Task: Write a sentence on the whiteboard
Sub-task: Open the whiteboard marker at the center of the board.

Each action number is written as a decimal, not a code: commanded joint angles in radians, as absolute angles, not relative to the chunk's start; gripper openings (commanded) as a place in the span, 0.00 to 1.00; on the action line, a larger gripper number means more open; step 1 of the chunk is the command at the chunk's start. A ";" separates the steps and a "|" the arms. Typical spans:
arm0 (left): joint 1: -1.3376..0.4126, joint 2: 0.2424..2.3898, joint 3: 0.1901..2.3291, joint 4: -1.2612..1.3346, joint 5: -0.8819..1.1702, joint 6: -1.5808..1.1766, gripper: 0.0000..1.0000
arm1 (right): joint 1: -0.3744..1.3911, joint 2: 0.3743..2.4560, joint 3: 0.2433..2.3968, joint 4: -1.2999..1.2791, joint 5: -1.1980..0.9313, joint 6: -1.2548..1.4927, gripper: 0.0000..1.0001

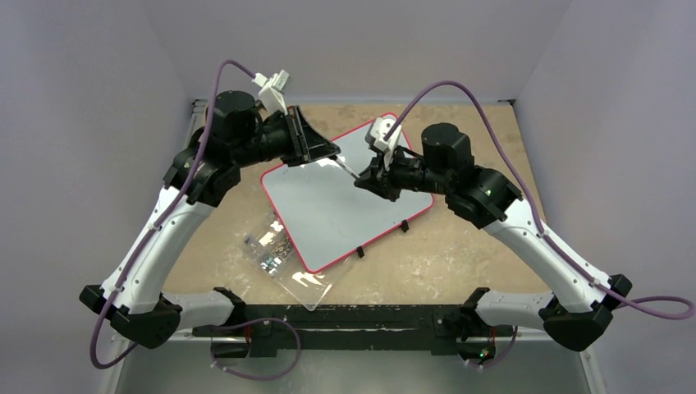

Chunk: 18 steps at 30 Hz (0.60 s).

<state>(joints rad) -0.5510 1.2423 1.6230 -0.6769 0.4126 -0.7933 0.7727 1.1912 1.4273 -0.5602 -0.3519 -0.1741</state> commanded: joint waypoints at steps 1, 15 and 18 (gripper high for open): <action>-0.538 1.200 1.604 -0.624 0.421 -0.806 0.00 | 0.779 1.179 1.430 -0.508 -0.301 -0.177 0.00; -0.451 1.023 1.369 -0.262 0.420 -0.947 0.00 | 0.525 1.099 1.159 0.146 -0.653 0.600 0.98; -0.427 0.979 1.308 -0.162 0.412 -0.998 0.00 | 0.479 1.097 1.080 0.408 -0.764 0.814 0.96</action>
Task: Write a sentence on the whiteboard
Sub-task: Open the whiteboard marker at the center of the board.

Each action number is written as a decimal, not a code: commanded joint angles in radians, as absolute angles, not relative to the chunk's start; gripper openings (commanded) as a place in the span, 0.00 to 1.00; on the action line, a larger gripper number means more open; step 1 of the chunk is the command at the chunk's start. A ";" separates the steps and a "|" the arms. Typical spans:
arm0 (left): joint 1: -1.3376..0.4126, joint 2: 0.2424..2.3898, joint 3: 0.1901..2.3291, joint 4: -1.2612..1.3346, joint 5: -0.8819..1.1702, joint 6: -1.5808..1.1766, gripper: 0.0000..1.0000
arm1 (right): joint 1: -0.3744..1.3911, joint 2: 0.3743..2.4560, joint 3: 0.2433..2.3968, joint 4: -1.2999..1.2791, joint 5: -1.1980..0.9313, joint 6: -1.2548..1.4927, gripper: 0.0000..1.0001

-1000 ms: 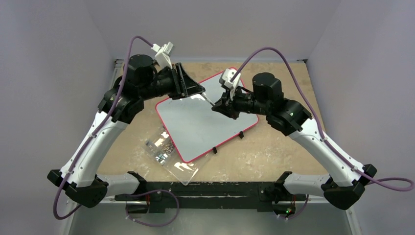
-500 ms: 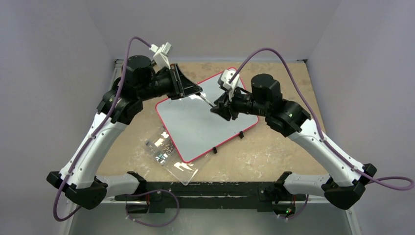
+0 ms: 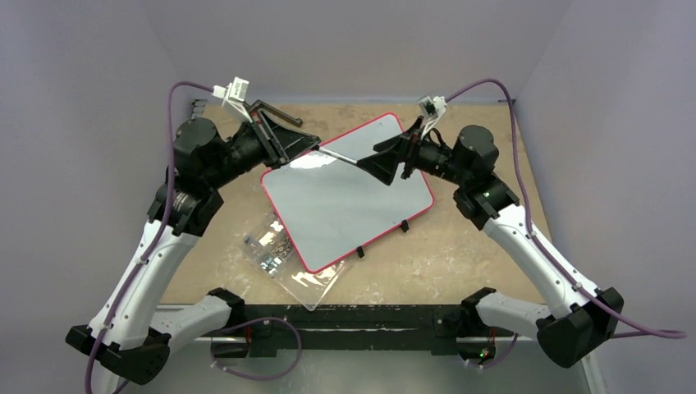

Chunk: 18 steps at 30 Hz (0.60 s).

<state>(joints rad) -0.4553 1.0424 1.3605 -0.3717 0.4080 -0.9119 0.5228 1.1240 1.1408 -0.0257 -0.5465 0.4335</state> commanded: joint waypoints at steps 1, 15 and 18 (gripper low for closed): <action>-0.422 0.968 1.288 -0.123 0.412 -1.018 0.00 | 0.472 1.106 1.067 0.482 -0.787 0.877 0.95; -0.417 0.956 1.100 0.264 0.389 -1.240 0.00 | 0.465 1.256 1.049 1.010 -0.807 1.289 0.62; -0.417 0.963 1.084 0.297 0.385 -1.256 0.00 | 0.465 1.269 1.059 1.006 -0.808 1.287 0.59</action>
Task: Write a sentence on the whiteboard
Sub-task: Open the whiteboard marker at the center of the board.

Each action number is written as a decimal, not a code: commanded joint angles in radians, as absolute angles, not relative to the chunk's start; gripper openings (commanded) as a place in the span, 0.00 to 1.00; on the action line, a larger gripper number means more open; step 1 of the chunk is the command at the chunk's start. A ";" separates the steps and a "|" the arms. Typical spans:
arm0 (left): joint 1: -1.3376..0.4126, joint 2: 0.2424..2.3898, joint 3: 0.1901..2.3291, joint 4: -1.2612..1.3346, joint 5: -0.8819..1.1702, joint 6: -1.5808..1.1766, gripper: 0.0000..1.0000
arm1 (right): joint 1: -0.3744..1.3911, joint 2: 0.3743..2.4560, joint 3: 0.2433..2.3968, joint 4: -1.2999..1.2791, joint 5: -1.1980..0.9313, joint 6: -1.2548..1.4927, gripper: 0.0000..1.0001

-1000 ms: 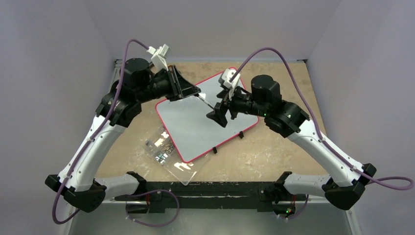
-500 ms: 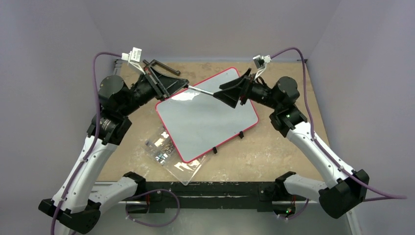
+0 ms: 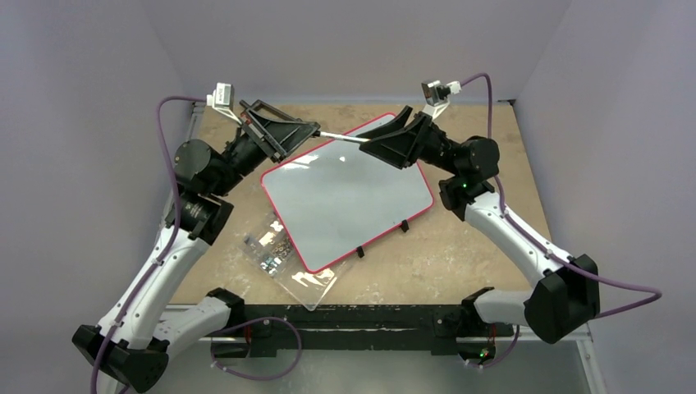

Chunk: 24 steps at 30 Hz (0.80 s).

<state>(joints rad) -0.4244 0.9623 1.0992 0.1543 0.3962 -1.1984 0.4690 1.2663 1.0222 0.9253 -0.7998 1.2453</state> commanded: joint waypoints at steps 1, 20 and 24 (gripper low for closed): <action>-0.417 0.965 1.079 0.308 0.383 -1.261 0.00 | 0.466 1.273 1.062 1.005 -0.808 1.287 0.59; -0.420 1.021 1.071 0.349 0.403 -1.276 0.00 | 0.470 1.335 1.127 0.901 -0.830 1.231 0.43; -0.425 1.032 1.077 0.351 0.412 -1.271 0.00 | 0.474 1.347 1.136 0.893 -0.835 1.224 0.41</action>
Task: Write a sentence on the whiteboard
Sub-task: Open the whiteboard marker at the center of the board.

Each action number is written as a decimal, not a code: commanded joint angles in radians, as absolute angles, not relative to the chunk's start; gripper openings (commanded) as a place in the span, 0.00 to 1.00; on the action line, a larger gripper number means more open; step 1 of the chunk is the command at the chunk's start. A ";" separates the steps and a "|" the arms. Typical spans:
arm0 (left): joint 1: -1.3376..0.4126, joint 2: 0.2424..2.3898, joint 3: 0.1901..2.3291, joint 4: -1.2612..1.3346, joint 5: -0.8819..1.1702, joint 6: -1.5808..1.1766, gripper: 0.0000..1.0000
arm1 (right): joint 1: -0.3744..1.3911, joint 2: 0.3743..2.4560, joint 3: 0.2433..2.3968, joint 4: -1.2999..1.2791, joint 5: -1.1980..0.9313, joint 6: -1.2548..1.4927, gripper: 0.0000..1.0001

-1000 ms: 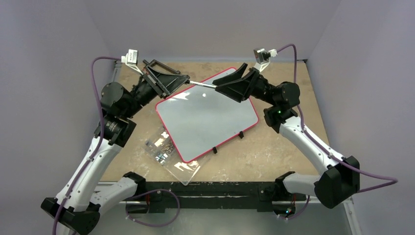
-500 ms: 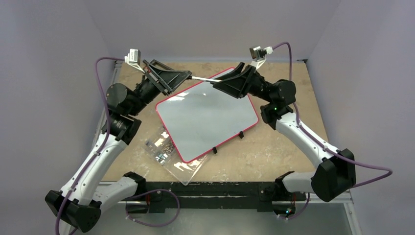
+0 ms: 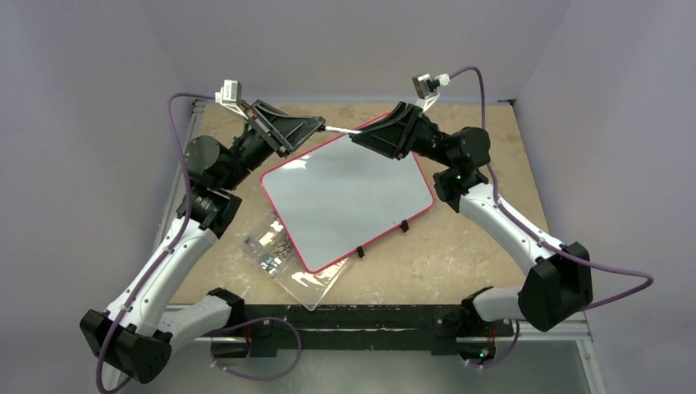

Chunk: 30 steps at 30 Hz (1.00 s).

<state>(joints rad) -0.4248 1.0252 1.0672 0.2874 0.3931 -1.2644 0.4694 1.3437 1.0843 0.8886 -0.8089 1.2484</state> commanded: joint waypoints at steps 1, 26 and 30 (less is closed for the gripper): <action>-0.426 1.033 1.077 0.350 0.412 -1.268 0.00 | 0.477 1.350 1.137 0.893 -0.837 1.224 0.40; -0.435 1.042 1.070 0.326 0.415 -1.253 0.00 | 0.495 1.376 1.178 0.886 -0.851 1.218 0.21; -0.435 1.036 1.067 0.318 0.415 -1.246 0.00 | 0.495 1.382 1.187 0.884 -0.851 1.218 0.22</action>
